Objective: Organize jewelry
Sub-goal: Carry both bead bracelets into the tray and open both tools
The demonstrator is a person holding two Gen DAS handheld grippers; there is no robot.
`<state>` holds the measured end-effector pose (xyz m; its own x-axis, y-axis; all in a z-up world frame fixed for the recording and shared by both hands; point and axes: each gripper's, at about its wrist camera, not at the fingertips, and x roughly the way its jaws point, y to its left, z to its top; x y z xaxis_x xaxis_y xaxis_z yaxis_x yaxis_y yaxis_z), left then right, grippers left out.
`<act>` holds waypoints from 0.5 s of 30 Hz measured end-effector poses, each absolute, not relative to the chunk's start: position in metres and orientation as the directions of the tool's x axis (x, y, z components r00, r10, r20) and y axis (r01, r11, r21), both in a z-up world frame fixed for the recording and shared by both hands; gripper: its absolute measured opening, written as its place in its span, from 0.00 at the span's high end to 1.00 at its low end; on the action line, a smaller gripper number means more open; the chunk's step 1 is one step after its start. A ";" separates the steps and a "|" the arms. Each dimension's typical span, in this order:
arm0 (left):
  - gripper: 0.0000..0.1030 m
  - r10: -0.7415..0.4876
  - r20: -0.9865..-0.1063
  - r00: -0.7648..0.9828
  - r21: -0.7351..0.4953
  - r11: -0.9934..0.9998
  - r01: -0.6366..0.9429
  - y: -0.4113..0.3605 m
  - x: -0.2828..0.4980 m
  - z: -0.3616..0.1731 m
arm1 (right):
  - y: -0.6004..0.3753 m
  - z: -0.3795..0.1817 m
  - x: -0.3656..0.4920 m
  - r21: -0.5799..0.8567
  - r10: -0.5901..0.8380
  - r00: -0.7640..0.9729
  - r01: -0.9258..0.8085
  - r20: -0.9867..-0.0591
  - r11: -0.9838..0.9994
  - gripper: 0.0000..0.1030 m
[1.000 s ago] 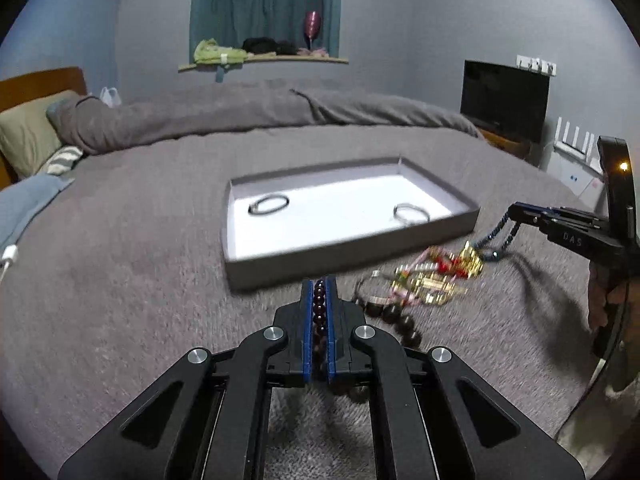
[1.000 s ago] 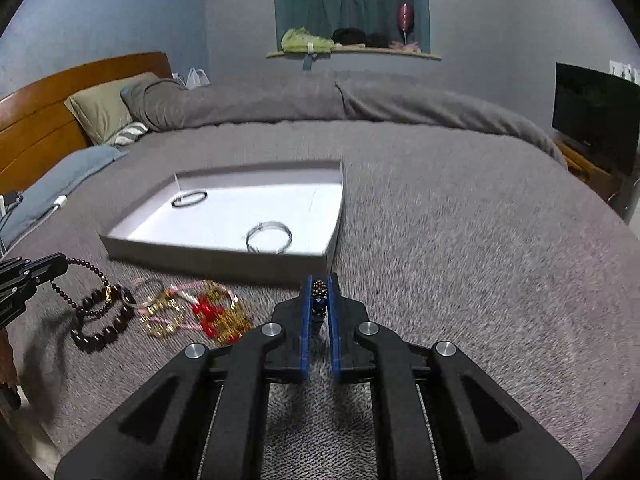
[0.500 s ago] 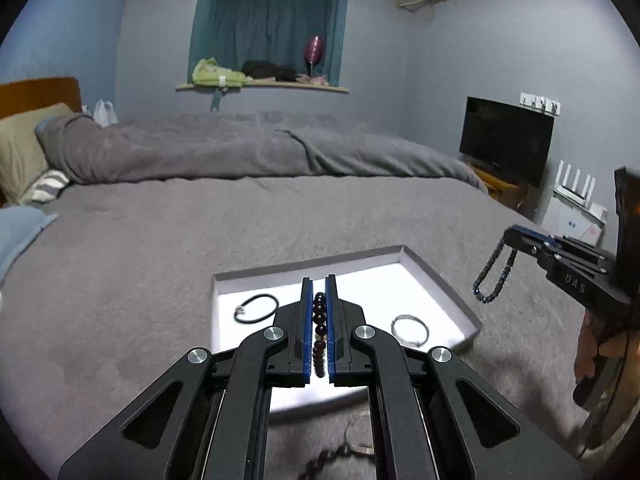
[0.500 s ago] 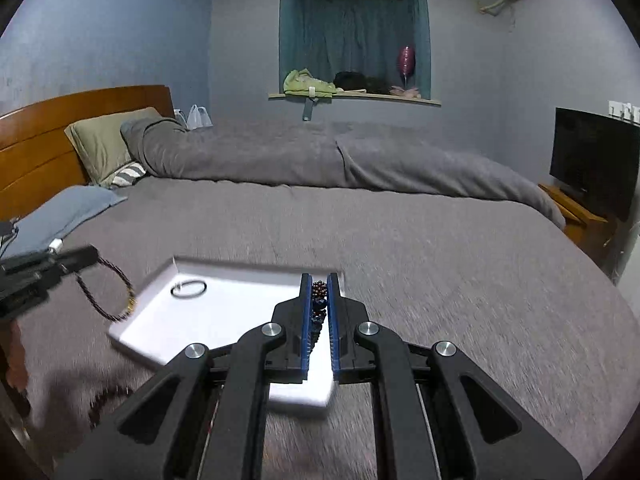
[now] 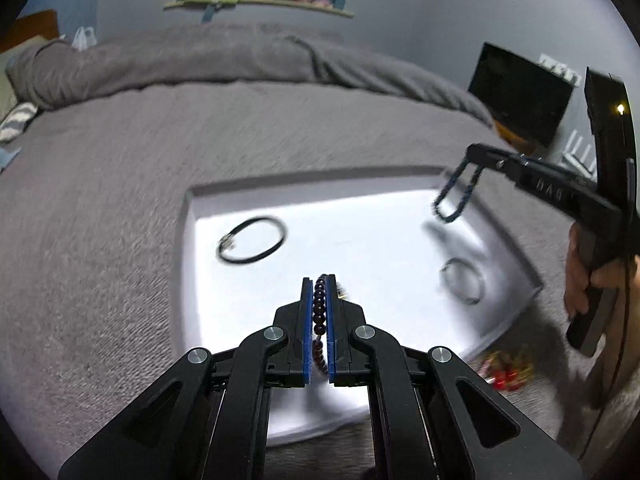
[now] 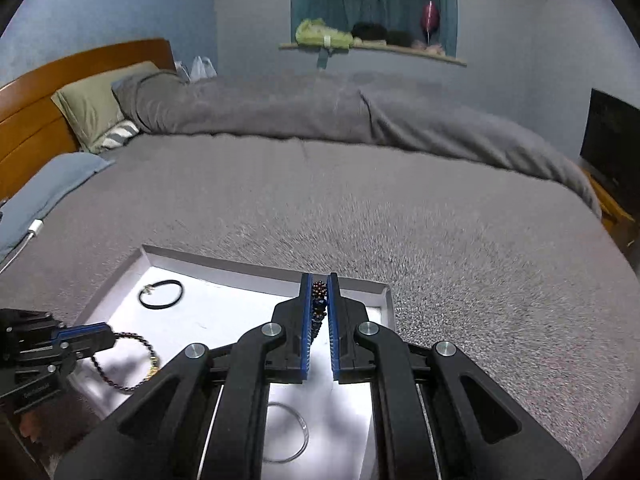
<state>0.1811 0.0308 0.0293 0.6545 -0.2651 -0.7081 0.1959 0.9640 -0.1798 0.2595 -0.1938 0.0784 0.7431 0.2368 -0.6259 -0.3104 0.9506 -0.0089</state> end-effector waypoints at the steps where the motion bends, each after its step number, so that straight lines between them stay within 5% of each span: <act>1: 0.94 -0.251 -0.718 0.649 -0.171 0.968 0.185 0.034 0.182 0.026 | -0.195 0.075 0.266 -0.013 0.223 0.736 -0.300 -0.639 0.954 0.93; 15: 0.94 -0.110 -0.772 0.626 -0.034 0.991 0.132 0.043 0.183 0.017 | -0.184 0.072 0.279 0.019 0.243 0.699 -0.312 -0.673 0.950 0.93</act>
<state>0.1835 0.0428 0.0168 0.6262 -0.1103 -0.7718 0.1323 0.9906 -0.0342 0.2786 -0.1835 0.0722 0.6988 0.2431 -0.6728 -0.3117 0.9500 0.0194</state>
